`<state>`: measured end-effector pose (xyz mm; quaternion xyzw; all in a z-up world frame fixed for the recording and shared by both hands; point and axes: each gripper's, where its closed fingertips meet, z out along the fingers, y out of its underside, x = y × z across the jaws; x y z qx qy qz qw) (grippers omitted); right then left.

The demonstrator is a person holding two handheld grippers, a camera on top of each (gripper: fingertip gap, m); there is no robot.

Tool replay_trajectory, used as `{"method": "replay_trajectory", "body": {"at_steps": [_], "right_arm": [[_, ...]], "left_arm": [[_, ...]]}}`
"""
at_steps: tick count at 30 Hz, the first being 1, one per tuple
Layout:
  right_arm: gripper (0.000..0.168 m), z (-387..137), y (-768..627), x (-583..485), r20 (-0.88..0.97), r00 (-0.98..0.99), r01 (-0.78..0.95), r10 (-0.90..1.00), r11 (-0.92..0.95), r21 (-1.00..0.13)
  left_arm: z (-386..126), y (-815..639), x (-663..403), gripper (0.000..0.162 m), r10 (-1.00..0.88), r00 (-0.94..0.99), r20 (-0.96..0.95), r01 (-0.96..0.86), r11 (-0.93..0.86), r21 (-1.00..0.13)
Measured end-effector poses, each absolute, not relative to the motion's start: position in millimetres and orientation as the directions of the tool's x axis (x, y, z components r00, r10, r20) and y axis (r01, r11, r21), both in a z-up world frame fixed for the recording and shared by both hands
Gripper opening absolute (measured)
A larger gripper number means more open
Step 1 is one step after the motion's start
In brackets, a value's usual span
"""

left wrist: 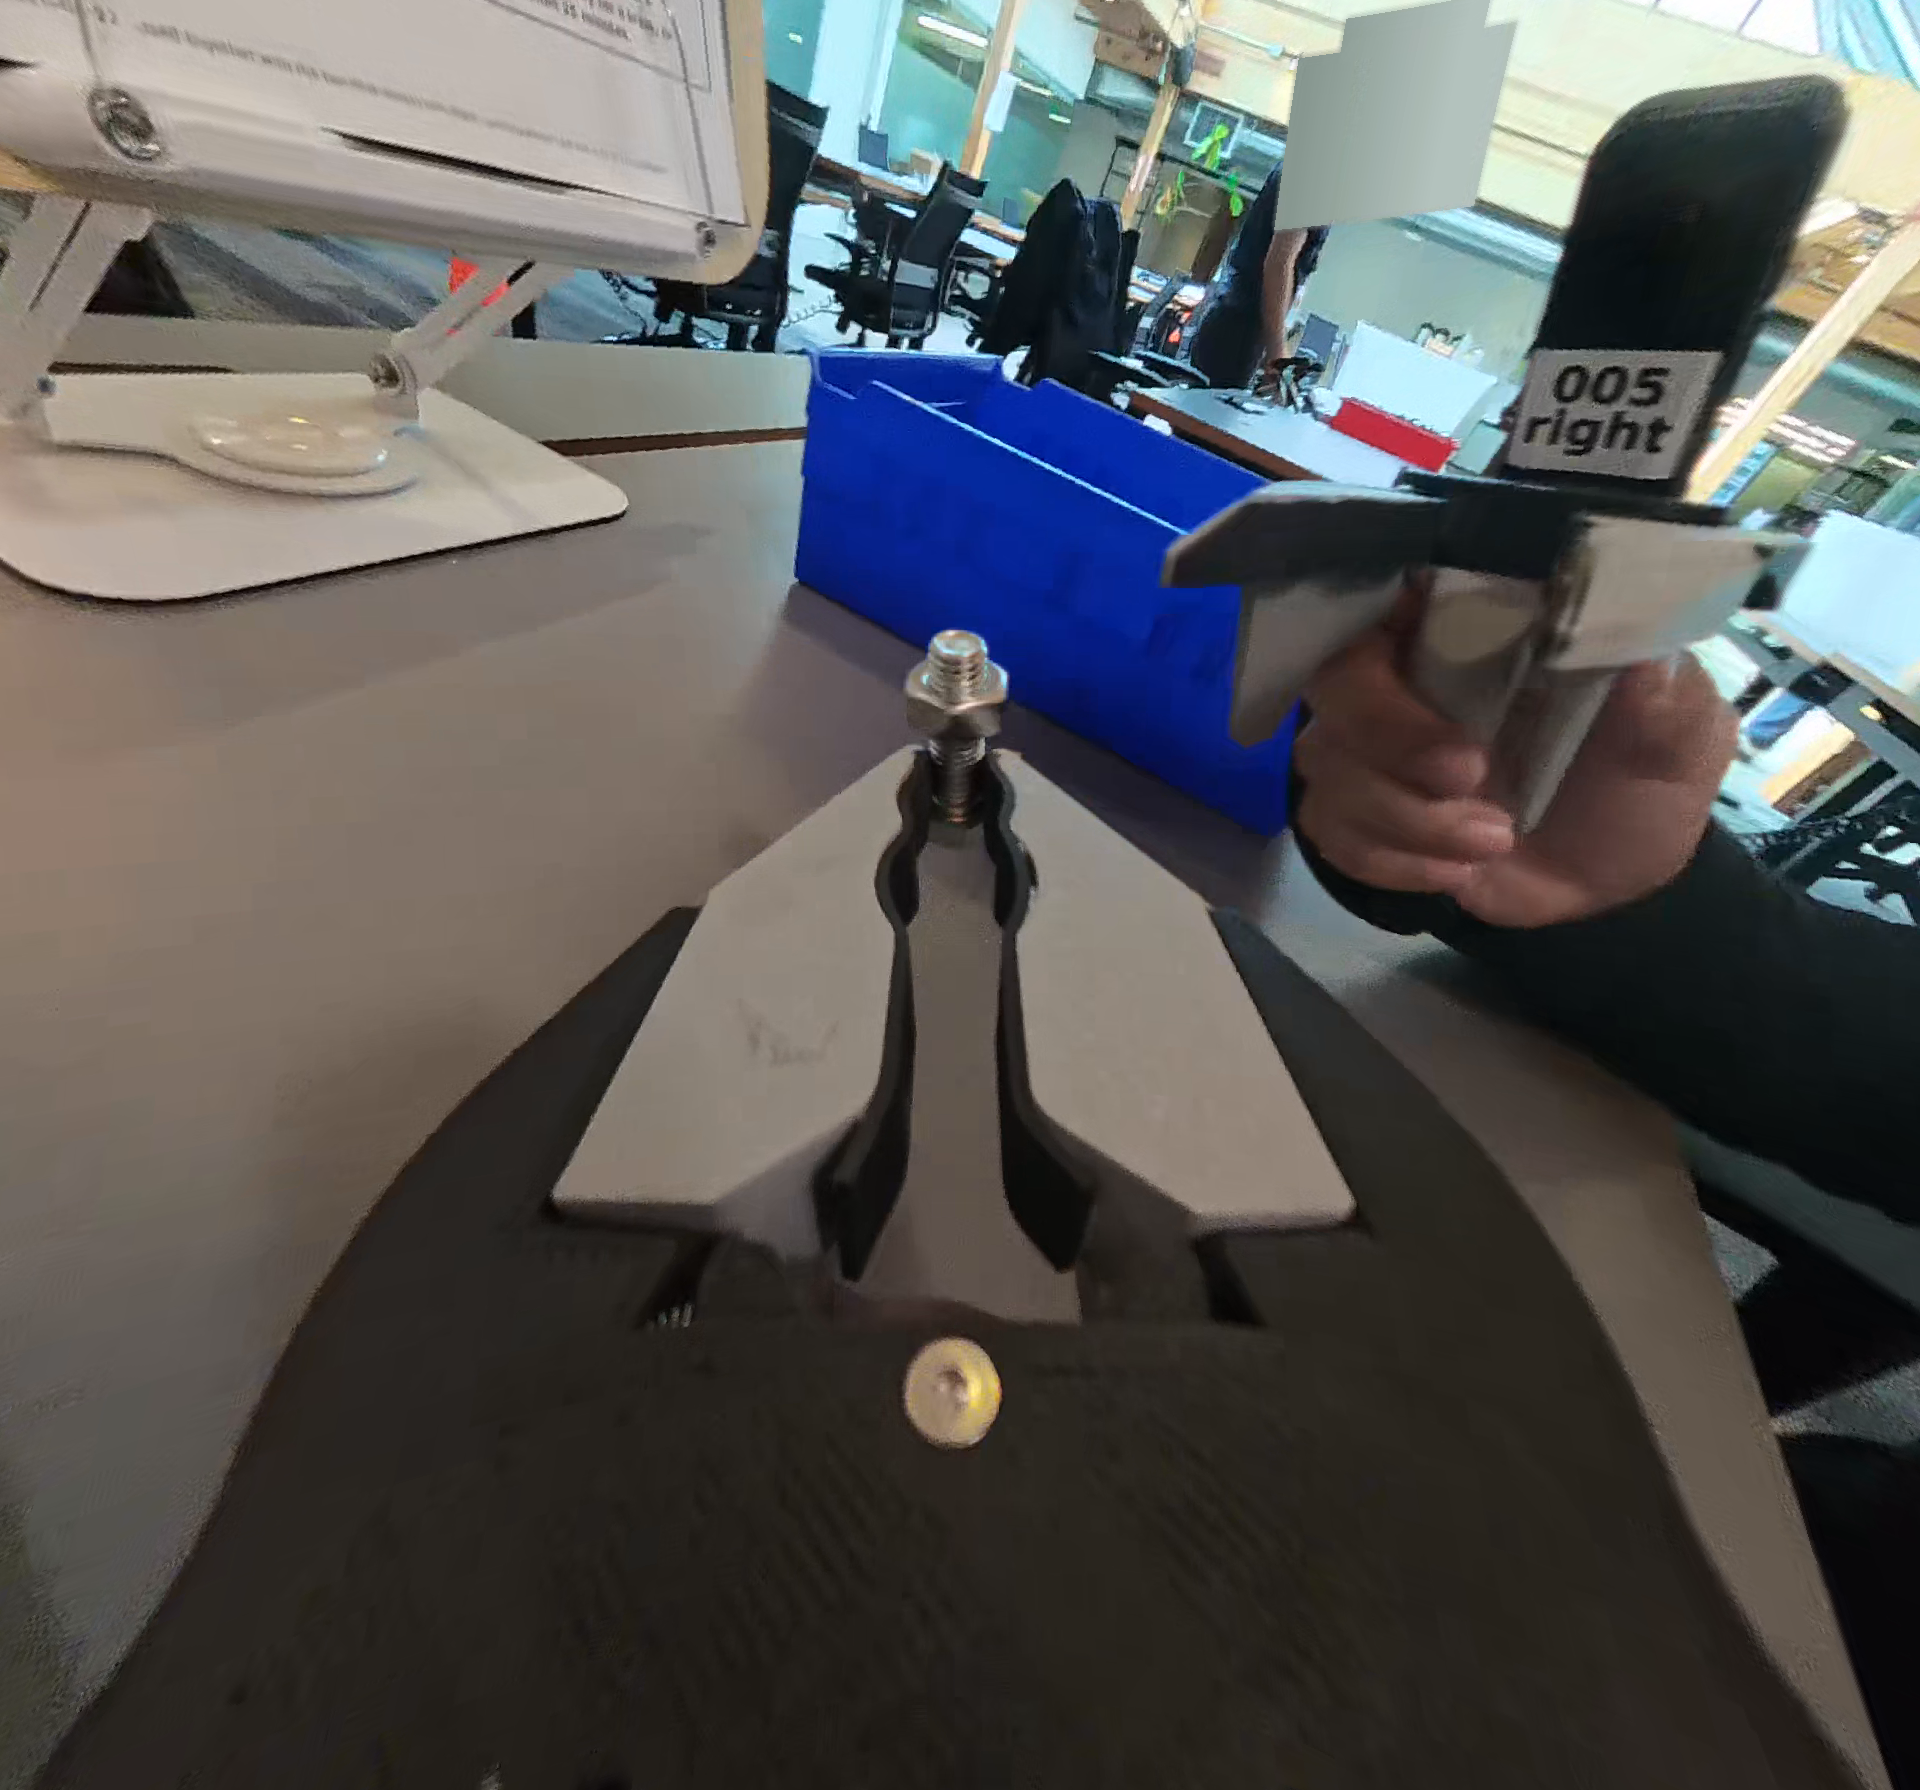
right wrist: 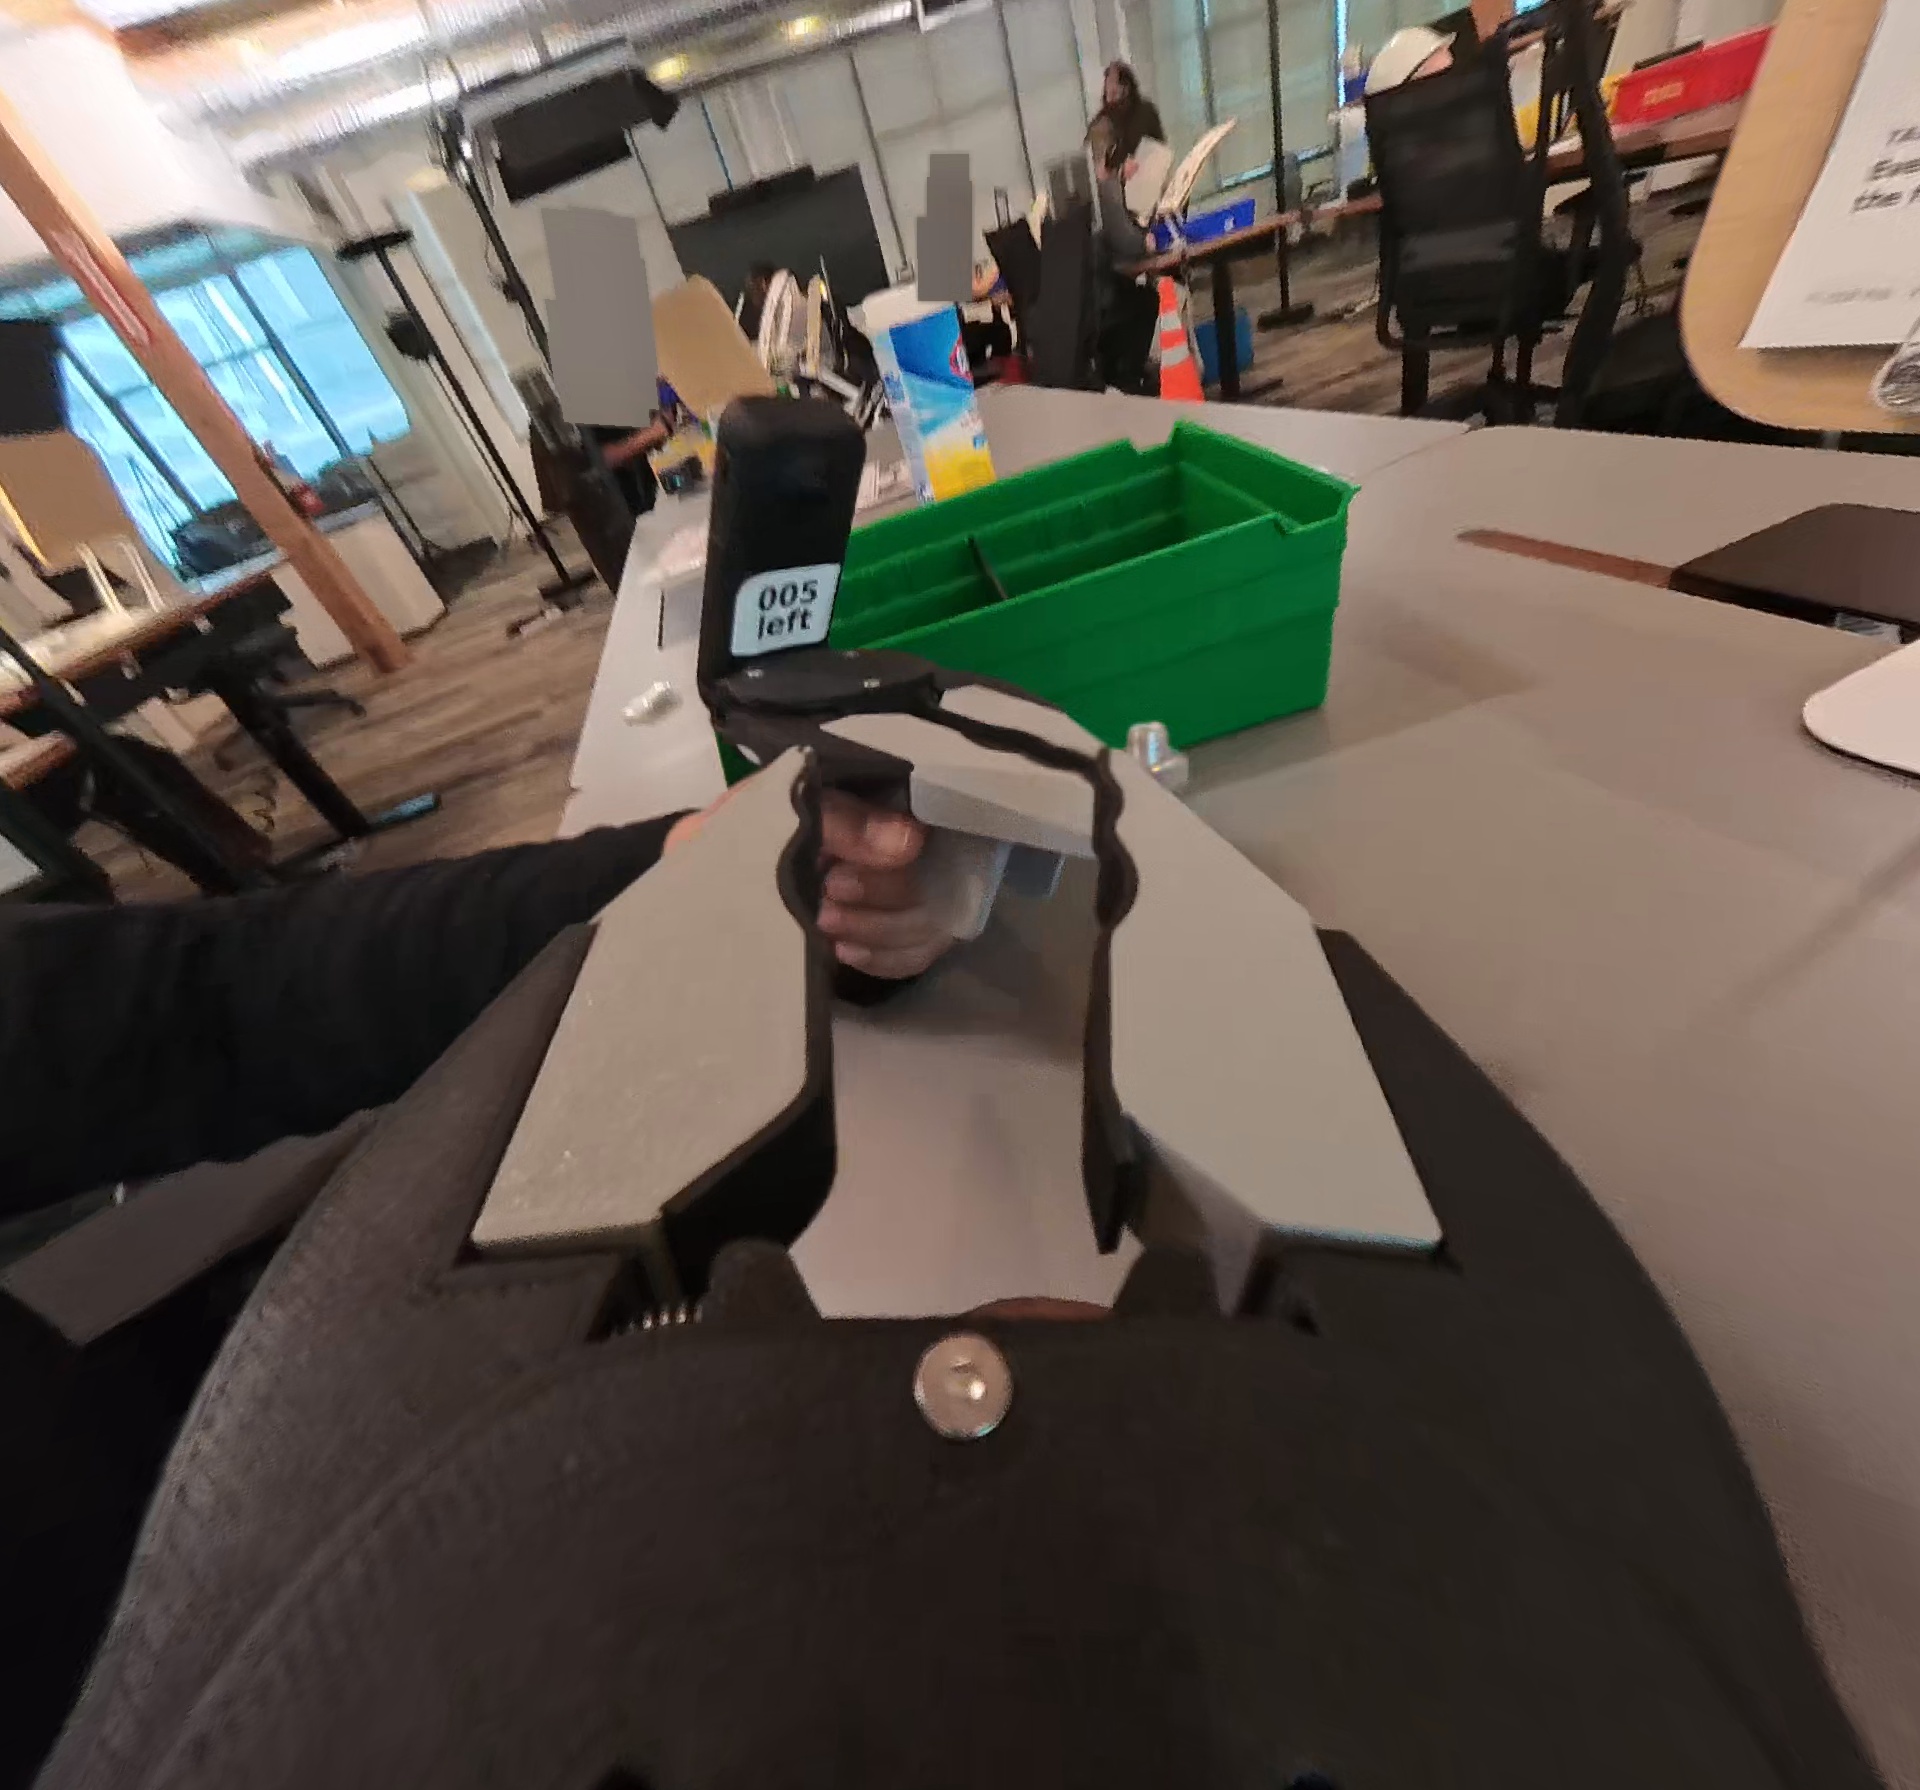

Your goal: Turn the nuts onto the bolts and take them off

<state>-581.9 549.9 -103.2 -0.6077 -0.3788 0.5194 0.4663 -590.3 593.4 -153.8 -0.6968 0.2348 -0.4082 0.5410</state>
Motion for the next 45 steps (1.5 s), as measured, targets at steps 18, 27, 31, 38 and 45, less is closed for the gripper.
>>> {"method": "replay_trajectory", "body": {"at_steps": [18, 27, 31, 38, 45], "right_arm": [[0.006, -129, 566, -581, -0.252, 0.309, 0.068, 0.917, -0.285, -0.956], [0.006, -115, 575, -566, -0.214, 0.369, 0.017, 0.904, -0.236, -0.971], [0.006, -84, 565, -553, -0.148, 0.39, -0.049, 0.909, -0.14, -0.989], [0.006, -10, 575, -453, 0.01, 0.624, -0.01, 0.782, 0.02, -1.0], [0.006, -103, 652, -339, 0.158, 0.838, 0.309, 0.523, -0.216, -0.926]], "left_arm": [[-150, 561, -549, 0.011, -0.876, 0.418, 0.242, 0.044, -0.246, -0.968], [-146, 569, -558, 0.044, -0.86, 0.44, 0.258, 0.084, -0.247, -0.965], [-145, 574, -564, 0.043, -0.843, 0.461, 0.277, 0.111, -0.255, -0.961], [-147, 582, -571, 0.036, -0.818, 0.496, 0.292, 0.118, -0.27, -0.956], [-152, 580, -562, 0.036, -0.826, 0.494, 0.272, 0.076, -0.27, -0.96]]}}
